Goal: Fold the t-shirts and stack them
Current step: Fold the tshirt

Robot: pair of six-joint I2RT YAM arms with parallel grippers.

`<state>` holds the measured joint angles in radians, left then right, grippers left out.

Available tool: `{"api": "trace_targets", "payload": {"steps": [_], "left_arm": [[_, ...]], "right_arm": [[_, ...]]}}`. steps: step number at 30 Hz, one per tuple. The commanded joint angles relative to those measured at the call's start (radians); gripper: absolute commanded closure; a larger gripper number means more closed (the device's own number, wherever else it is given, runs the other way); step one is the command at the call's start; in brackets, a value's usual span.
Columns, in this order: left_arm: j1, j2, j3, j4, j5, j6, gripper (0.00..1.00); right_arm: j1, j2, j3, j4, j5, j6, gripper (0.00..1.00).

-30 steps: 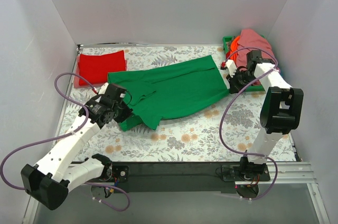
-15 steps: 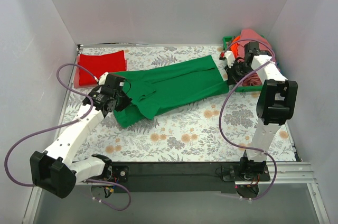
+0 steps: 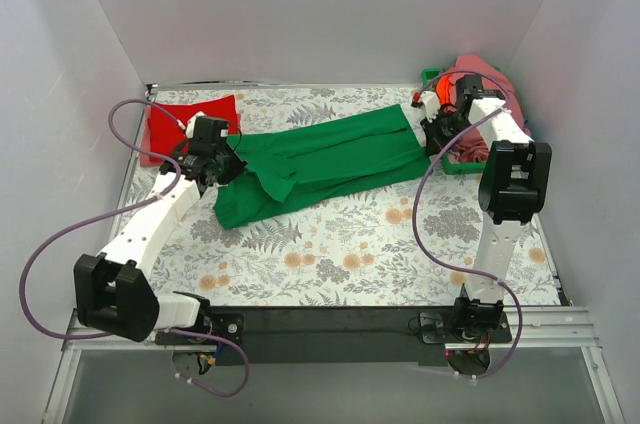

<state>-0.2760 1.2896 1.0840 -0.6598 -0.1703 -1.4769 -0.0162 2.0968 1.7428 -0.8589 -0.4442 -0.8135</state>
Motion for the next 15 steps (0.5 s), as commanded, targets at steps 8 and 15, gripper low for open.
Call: {"api": "trace_targets", "payload": {"steps": [8,15], "left_arm": [[0.064,0.108,0.097,0.094,0.057,0.105,1.0],[0.083,0.163,0.148,0.106,0.054,0.148,1.0]], "right_arm": [[0.005,0.06,0.11,0.003,0.021,0.053,0.99],[0.009,0.081,0.124,0.008,0.024,0.066,0.99]]}}
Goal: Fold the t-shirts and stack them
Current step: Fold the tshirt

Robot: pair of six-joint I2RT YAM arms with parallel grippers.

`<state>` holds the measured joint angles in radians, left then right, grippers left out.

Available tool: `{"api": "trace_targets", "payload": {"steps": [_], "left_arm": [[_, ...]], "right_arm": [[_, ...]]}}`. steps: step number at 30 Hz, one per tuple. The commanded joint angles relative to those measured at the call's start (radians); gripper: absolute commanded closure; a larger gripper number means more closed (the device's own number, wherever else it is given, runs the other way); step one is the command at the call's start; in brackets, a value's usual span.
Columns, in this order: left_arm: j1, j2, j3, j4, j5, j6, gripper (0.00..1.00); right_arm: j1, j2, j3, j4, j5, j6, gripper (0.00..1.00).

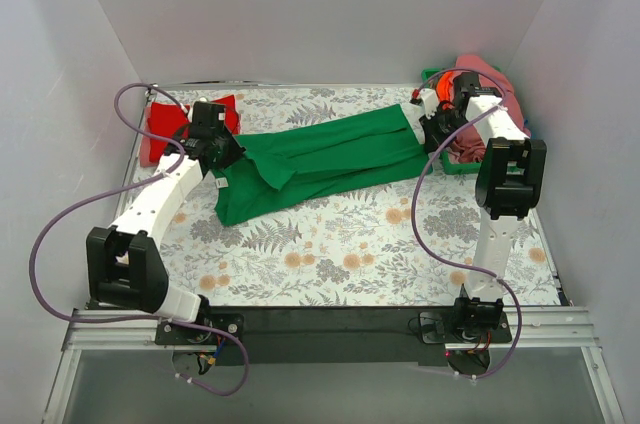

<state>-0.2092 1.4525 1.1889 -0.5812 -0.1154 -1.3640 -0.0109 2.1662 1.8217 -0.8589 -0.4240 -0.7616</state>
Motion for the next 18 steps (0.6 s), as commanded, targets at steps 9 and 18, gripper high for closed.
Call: {"api": "trace_targets", "payload": {"steps": [9,18], "left_arm": [[0.031,0.054,0.067,0.035,0.016,0.054,1.0],[0.042,0.081,0.103,0.035,0.019,0.063,1.0]], "right_arm": [[0.009,0.032,0.065,0.014,0.007,0.027,0.99],[0.038,0.063,0.106,0.015,0.028,0.044,0.99]]}}
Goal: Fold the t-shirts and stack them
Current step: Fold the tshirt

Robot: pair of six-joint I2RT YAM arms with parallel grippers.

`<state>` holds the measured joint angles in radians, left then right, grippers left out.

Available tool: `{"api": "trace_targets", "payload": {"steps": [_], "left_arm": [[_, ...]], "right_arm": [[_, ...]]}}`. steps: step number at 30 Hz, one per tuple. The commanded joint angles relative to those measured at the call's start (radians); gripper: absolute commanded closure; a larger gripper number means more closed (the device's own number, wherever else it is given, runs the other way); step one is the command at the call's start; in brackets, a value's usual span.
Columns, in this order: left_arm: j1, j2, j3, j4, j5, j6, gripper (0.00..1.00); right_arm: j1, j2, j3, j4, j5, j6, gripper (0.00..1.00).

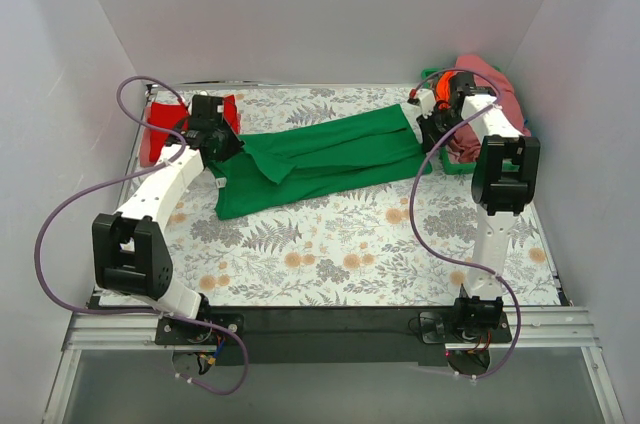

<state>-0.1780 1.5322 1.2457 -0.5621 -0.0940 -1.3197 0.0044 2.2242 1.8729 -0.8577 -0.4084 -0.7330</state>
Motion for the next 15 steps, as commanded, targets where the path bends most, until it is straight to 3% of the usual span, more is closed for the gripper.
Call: {"api": "trace_targets", "payload": {"steps": [1,15], "left_arm": [[0.012,0.008,0.047,0.018,-0.001,0.02,1.0],[0.02,0.057,0.106,0.027,0.002,0.051,1.0]], "right_arm": [[0.025,0.009,0.058,0.013,0.016,0.017,0.99],[0.037,0.041,0.092,0.017,0.048,0.038,0.99]]}}
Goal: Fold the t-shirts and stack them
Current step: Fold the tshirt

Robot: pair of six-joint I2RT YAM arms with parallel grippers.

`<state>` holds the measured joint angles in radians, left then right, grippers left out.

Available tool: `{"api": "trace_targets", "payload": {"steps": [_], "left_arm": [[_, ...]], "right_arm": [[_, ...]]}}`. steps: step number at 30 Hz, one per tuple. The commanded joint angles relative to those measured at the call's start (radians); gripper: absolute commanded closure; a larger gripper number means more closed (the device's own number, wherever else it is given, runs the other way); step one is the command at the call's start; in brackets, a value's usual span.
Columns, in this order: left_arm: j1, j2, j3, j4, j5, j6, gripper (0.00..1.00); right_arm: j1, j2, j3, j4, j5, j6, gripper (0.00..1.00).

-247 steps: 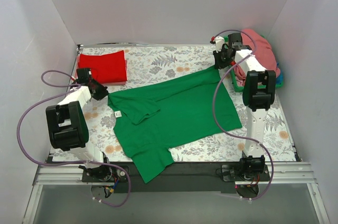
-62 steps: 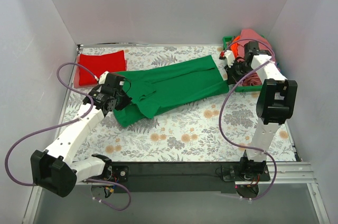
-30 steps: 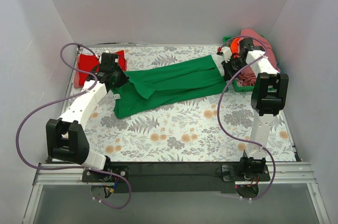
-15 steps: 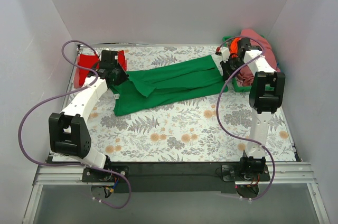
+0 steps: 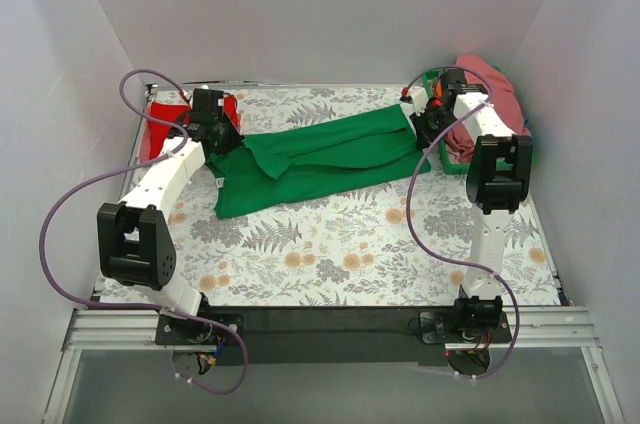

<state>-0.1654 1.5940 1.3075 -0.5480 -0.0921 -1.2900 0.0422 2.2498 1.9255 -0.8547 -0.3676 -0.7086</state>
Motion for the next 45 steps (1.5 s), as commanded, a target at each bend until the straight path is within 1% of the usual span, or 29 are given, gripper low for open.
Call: {"api": "trace_targets", "payload": {"steps": [1,22,30,31,33,35,39,45], "left_arm": [[0.007,-0.002,0.047,0.014,-0.001,0.021,1.0],[0.027,0.057,0.096,0.016,-0.029,0.014,1.0],[0.03,0.09,0.122,0.014,-0.02,0.015,1.0],[0.03,0.098,0.122,0.017,-0.018,0.017,1.0],[0.03,0.107,0.13,0.016,-0.018,0.018,1.0],[0.03,0.127,0.136,0.019,-0.017,0.017,1.0],[0.033,0.164,0.162,0.017,-0.024,0.015,1.0],[0.037,0.222,0.213,0.017,-0.032,0.017,1.0]], "right_arm": [[-0.001,0.017,0.043,0.014,0.009,0.015,0.99],[0.012,0.065,0.116,0.029,0.047,0.046,0.98],[0.021,0.088,0.141,0.039,0.064,0.061,0.95],[0.021,0.091,0.145,0.04,0.068,0.072,0.93],[0.024,0.097,0.162,0.048,0.084,0.089,0.73],[0.027,0.097,0.179,0.063,0.09,0.122,0.56],[0.035,0.076,0.21,0.091,0.082,0.168,0.53],[0.039,0.018,0.165,0.112,0.045,0.166,0.53]]}}
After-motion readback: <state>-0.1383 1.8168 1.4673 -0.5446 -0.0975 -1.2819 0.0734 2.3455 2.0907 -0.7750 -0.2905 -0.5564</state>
